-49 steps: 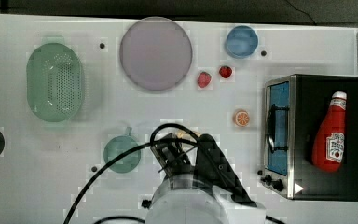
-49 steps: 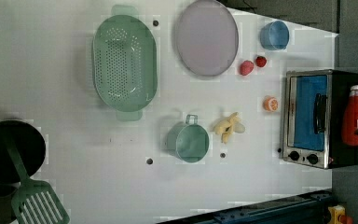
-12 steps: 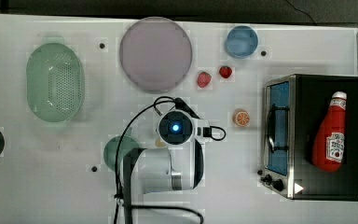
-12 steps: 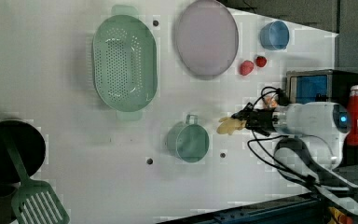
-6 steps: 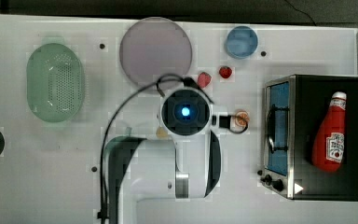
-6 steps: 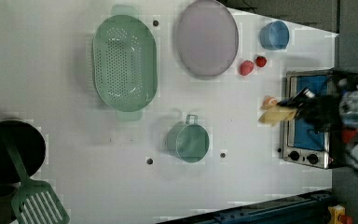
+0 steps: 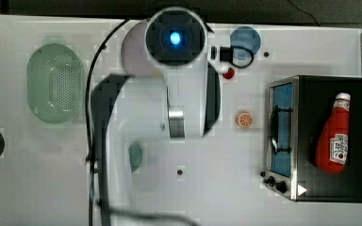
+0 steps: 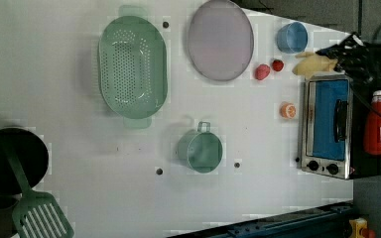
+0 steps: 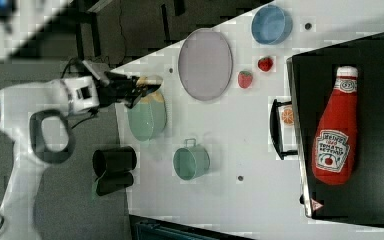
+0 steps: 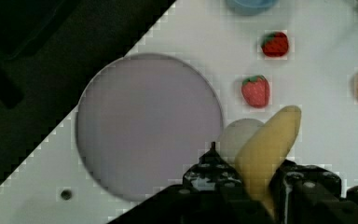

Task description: Pick banana from table and place on plate.

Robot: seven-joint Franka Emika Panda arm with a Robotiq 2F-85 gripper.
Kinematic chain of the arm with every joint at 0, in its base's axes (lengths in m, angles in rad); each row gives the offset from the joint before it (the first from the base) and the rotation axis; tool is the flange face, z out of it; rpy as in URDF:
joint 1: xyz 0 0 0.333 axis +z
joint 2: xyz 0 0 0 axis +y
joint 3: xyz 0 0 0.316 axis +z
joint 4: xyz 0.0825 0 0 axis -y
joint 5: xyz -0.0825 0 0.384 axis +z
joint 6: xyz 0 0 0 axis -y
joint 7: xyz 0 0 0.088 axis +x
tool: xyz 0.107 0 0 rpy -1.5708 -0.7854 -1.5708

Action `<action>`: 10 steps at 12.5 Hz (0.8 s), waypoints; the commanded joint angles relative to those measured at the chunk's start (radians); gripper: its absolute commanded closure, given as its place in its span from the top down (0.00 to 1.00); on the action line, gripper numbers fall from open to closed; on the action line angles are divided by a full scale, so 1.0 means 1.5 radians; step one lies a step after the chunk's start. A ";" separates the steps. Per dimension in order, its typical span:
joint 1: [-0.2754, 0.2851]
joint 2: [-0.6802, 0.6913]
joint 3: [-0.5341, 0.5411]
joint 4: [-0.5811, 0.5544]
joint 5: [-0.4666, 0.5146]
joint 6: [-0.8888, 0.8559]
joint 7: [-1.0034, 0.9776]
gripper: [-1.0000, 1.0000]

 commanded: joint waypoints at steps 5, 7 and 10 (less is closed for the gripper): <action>0.020 0.254 0.013 0.179 0.016 0.001 -0.004 0.21; 0.025 0.294 0.013 0.201 0.015 0.032 -0.004 0.21; 0.030 0.332 0.013 0.201 0.015 0.097 -0.004 0.36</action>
